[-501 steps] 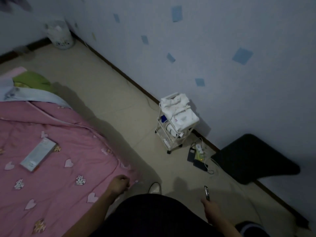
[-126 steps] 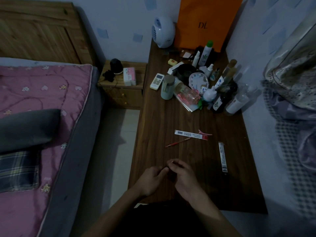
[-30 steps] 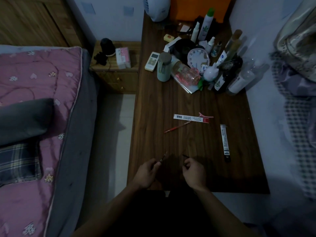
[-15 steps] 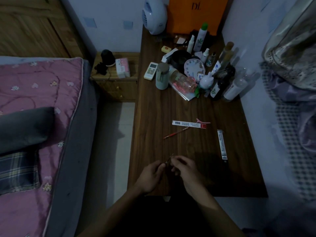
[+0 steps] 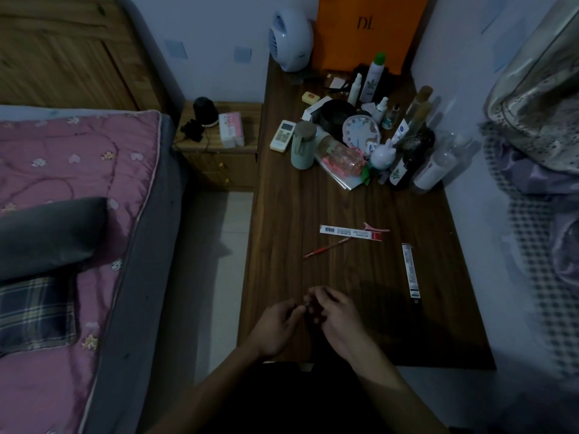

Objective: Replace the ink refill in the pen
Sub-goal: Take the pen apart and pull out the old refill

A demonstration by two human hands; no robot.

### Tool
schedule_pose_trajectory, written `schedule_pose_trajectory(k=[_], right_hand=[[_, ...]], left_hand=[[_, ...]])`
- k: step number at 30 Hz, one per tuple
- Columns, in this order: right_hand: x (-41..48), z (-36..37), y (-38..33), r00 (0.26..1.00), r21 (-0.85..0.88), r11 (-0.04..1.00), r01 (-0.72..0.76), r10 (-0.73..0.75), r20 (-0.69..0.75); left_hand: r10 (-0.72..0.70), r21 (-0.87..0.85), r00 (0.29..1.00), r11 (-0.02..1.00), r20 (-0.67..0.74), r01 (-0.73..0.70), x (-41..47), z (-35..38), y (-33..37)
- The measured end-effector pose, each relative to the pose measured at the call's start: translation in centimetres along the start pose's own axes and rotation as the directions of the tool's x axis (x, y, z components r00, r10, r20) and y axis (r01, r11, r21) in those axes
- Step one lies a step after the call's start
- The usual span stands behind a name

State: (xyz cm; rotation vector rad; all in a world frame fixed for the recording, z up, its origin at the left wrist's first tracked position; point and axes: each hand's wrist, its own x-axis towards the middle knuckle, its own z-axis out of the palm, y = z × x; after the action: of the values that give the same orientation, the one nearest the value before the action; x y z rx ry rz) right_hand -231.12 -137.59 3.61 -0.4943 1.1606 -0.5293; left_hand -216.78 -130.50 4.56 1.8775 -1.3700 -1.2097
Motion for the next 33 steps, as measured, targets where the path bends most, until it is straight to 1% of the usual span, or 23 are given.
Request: schedule_pose_trajectory(k=[4, 7, 10, 13, 15, 18, 20, 21, 23, 24, 26, 27, 29, 31, 33], right_hand=[[0.4, -0.6, -0.3, 0.998, 0.138, 0.990, -0.027, 0.034, -0.054], [0.4, -1.2, -1.1, 0.996, 0.278, 0.959, -0.058, 0.073, -0.046], [0.4, -1.5, -2.0, 0.997, 0.323, 0.944, -0.071, 0.080, -0.017], [0.5, -2.0, -3.0, 0.996, 0.340, 0.939, -0.047, 0.071, -0.060], [0.8, -2.7, -3.9, 0.994, 0.410, 0.911, -0.032, 0.073, -0.084], [1.4, -4.1, -5.3, 0.989, 0.576, 0.817, 0.001, 0.085, -0.122], [1.7, -5.3, -6.3, 0.984, 0.607, 0.794, 0.035, 0.079, -0.160], [1.8, -6.0, -6.7, 0.982, 0.583, 0.811, 0.048, 0.069, -0.177], [1.9, -7.2, -7.2, 0.976, 0.462, 0.885, 0.062, 0.044, -0.215], [1.9, -7.7, -7.3, 0.968, 0.363, 0.929, 0.066, 0.029, -0.248], [1.9, -8.5, -7.2, 0.945, 0.079, 0.995, 0.065, -0.035, -0.326], [2.0, -8.8, -6.9, 0.933, -0.073, 0.996, 0.054, -0.077, -0.352], [2.3, -9.6, -6.2, 0.918, -0.304, 0.952, 0.022, -0.140, -0.371], [2.8, -10.5, -5.5, 0.923, -0.453, 0.892, -0.007, -0.168, -0.346], [3.4, -11.3, -4.9, 0.936, -0.518, 0.854, -0.034, -0.155, -0.317]], left_hand=[[-0.010, 0.027, 1.000, 1.000, 0.010, 0.010, 0.0, 0.1, -0.3], [-0.018, 0.027, 1.000, 0.999, 0.026, 0.018, 0.3, 0.1, -0.2], [-0.012, 0.021, 1.000, 1.000, 0.024, 0.012, 0.6, 0.1, 0.1], [-0.008, 0.025, 0.999, 1.000, 0.039, 0.007, 1.0, 0.2, 0.4], [-0.005, 0.014, 0.999, 1.000, 0.050, 0.004, 1.2, 0.3, 0.7], [0.007, 0.010, 0.999, 1.000, 0.046, -0.008, 1.6, 0.6, 1.4], [-0.004, -0.003, 0.999, 1.000, 0.032, 0.004, 1.7, 1.0, 1.7], [-0.007, -0.009, 1.000, 1.000, 0.020, 0.007, 1.8, 1.3, 1.7], [-0.026, -0.017, 1.000, 1.000, -0.001, 0.026, 1.9, 2.0, 1.7], [-0.040, -0.024, 0.999, 0.999, -0.009, 0.040, 1.9, 2.4, 1.8], [-0.061, -0.039, 0.997, 0.997, -0.044, 0.059, 1.9, 3.3, 2.0], [-0.068, -0.046, 0.995, 0.997, -0.076, 0.064, 2.0, 3.7, 2.1], [-0.096, -0.070, 0.986, 0.994, -0.138, 0.087, 2.1, 4.6, 2.3], [-0.134, -0.112, 0.975, 0.987, -0.176, 0.116, 2.4, 5.4, 2.2], [-0.191, -0.146, 0.962, 0.976, -0.198, 0.164, 2.7, 6.2, 1.9]])
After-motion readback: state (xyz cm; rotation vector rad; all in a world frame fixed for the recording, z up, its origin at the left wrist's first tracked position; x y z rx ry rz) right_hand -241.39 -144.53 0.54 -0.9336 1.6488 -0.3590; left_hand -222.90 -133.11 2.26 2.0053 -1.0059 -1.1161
